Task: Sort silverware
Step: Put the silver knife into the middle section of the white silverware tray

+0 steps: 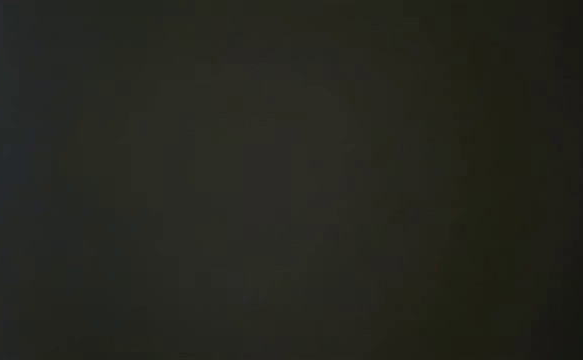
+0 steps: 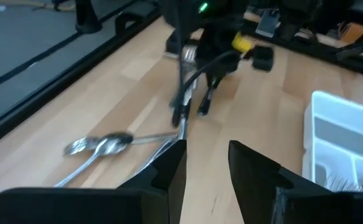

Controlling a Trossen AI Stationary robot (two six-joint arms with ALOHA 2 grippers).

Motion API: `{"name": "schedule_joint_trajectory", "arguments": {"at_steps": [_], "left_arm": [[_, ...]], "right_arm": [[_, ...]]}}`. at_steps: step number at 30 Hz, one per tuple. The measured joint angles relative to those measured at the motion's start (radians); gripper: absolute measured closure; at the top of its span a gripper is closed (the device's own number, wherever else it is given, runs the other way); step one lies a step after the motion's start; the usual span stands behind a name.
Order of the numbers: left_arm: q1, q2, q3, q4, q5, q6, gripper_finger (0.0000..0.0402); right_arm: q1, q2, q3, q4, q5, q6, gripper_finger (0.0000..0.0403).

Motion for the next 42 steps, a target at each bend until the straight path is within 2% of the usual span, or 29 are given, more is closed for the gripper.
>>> {"name": "schedule_joint_trajectory", "arguments": {"at_steps": [7, 12, 18, 28, 42], "left_arm": [[0.025, -0.076, 0.0, -0.159, -0.003, -0.03, 0.0293], [0.037, -0.084, 0.0, -0.26, -0.004, -0.031, 0.0293], [0.042, -0.084, 0.0, -0.355, -0.003, -0.05, 0.0293], [0.042, -0.084, 0.0, -0.404, -0.003, -0.108, 0.0293], [0.041, -0.084, 0.0, -0.404, -0.003, -0.139, 0.0293]], "right_arm": [[-0.001, -0.002, 0.066, -0.024, -0.078, 0.052, 0.0372], [-0.001, -0.003, 0.124, -0.08, -0.096, 0.091, 0.0371], [0.033, -0.004, 0.199, -0.109, -0.182, 0.168, 0.0371], [0.249, -0.007, 0.28, -0.085, -0.204, 0.227, 0.0371], [0.514, -0.007, 0.282, 0.2, -0.202, 0.557, 0.037]]}}
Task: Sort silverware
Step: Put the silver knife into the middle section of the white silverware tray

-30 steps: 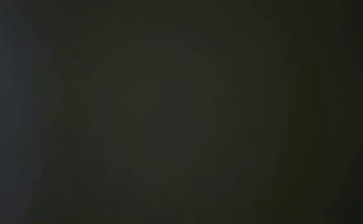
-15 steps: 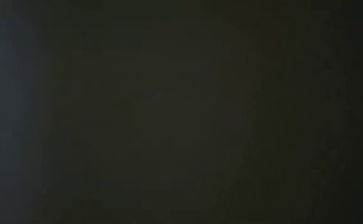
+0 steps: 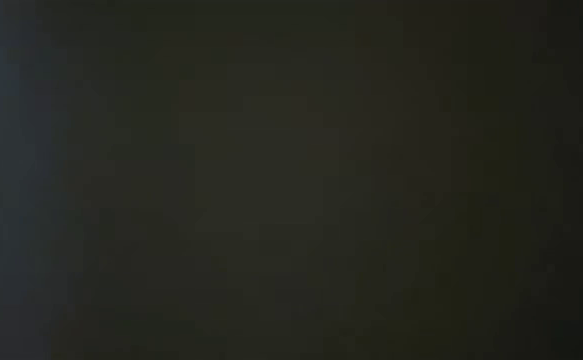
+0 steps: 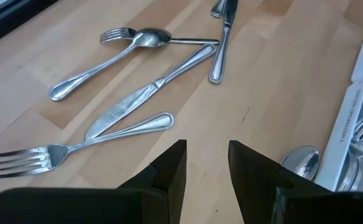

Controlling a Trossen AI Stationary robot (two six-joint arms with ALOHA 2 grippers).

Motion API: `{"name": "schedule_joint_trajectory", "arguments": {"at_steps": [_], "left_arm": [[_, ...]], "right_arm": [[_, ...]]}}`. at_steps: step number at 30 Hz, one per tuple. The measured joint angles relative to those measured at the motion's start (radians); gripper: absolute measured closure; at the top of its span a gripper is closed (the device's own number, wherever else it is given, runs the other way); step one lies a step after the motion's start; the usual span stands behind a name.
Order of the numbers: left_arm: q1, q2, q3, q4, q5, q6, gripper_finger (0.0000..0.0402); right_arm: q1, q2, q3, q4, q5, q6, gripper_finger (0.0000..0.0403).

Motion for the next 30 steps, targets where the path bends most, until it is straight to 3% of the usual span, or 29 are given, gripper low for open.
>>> {"name": "schedule_joint_trajectory", "arguments": {"at_steps": [6, 16, 30], "left_arm": [[0.0, 0.0, 0.0, -0.001, 0.0, -0.001, 0.0293], [-0.002, 0.0, 0.0, -0.002, 0.0, -0.049, 0.0293], [-0.002, 0.001, -0.001, -0.091, 0.004, -0.061, 0.0293]], "right_arm": [[0.073, 0.0, 0.0, 0.146, 0.01, 0.085, 0.037], [0.127, 0.027, 0.0, 0.296, 0.119, 0.128, 0.037], [0.131, 0.106, -0.002, 0.299, 0.135, 0.128, 0.037]]}}
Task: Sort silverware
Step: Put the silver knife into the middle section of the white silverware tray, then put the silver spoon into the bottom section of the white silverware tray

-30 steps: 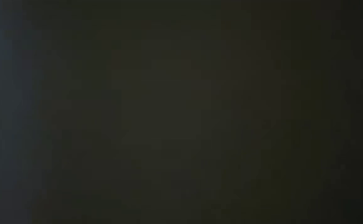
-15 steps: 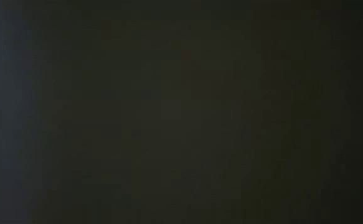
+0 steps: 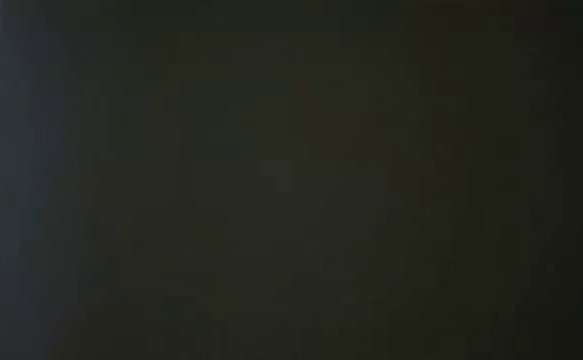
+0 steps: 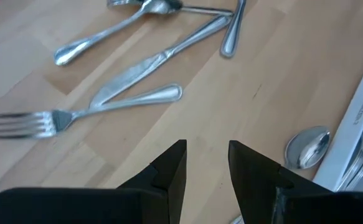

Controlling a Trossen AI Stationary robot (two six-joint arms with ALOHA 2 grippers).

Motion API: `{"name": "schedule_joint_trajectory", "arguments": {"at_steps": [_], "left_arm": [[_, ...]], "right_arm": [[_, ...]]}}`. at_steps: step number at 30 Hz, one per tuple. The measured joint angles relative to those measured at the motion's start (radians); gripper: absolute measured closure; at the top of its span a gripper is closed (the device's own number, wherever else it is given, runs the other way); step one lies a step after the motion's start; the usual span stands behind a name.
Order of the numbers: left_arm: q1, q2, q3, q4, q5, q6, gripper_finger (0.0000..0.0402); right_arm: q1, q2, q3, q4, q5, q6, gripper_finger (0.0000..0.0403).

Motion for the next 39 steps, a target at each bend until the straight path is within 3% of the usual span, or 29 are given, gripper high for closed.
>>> {"name": "schedule_joint_trajectory", "arguments": {"at_steps": [8, 13, 18, 27, 34, 39], "left_arm": [[0.0, 0.0, 0.0, -0.106, 0.004, -0.088, 0.0293], [0.0, 0.0, 0.0, -0.206, 0.004, -0.061, 0.0293], [0.0, 0.0, 0.0, -0.221, 0.004, -0.006, 0.0293], [0.0, 0.0, 0.0, -0.215, 0.006, 0.094, 0.0293], [-0.002, 0.001, 0.0, -0.189, 0.201, 0.161, 0.0293], [-0.042, 0.004, 0.0, -0.111, 0.233, 0.22, 0.0293]], "right_arm": [[0.0, 0.0, 0.0, -0.002, 0.02, 0.001, 0.0338], [0.0, 0.0, 0.0, -0.001, 0.02, 0.001, 0.0302], [0.0, 0.0, 0.009, -0.017, 0.019, 0.002, 0.0294], [0.0, -0.01, 0.18, -0.294, 0.026, -0.003, 0.0293], [0.0, -0.01, 0.344, -0.484, 0.097, -0.076, 0.0293], [0.0, -0.01, 0.437, -0.547, 0.133, -0.099, 0.0292]]}}
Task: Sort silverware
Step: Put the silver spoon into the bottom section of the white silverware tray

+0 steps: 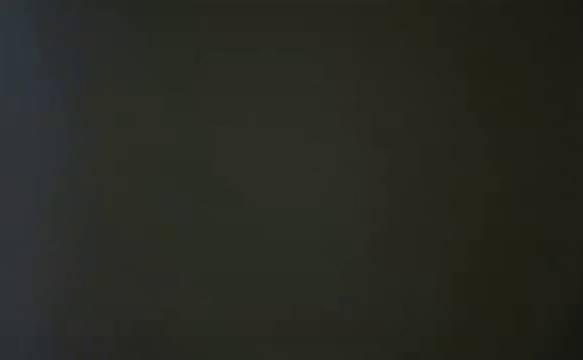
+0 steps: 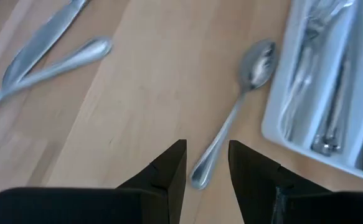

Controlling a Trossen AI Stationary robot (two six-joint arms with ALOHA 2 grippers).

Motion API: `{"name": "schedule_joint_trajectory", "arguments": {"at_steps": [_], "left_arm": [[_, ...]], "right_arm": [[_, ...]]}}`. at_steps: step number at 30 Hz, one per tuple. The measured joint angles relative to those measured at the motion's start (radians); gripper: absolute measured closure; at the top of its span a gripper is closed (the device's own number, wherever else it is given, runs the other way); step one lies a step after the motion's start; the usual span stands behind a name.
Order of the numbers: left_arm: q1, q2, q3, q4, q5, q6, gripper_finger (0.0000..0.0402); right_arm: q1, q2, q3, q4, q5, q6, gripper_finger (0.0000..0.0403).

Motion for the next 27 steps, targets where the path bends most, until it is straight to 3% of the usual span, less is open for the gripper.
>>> {"name": "schedule_joint_trajectory", "arguments": {"at_steps": [7, 11, 19, 27], "left_arm": [[-0.091, 0.076, 0.0, 0.106, 0.002, 0.013, 0.0293], [-0.126, 0.154, 0.0, 0.147, -0.011, 0.061, 0.0293], [-0.138, 0.314, 0.0, 0.151, -0.051, 0.182, 0.0293], [-0.184, 0.452, 0.0, 0.272, -0.051, 0.294, 0.0293]], "right_arm": [[0.0, 0.0, 0.168, -0.125, 0.005, 0.005, 0.0292], [0.0, 0.0, 0.286, -0.238, 0.082, 0.006, 0.0292], [-0.002, -0.072, 0.27, -0.36, 0.238, 0.042, 0.0292], [-0.003, -0.082, 0.269, -0.459, 0.253, 0.05, 0.0292]]}}
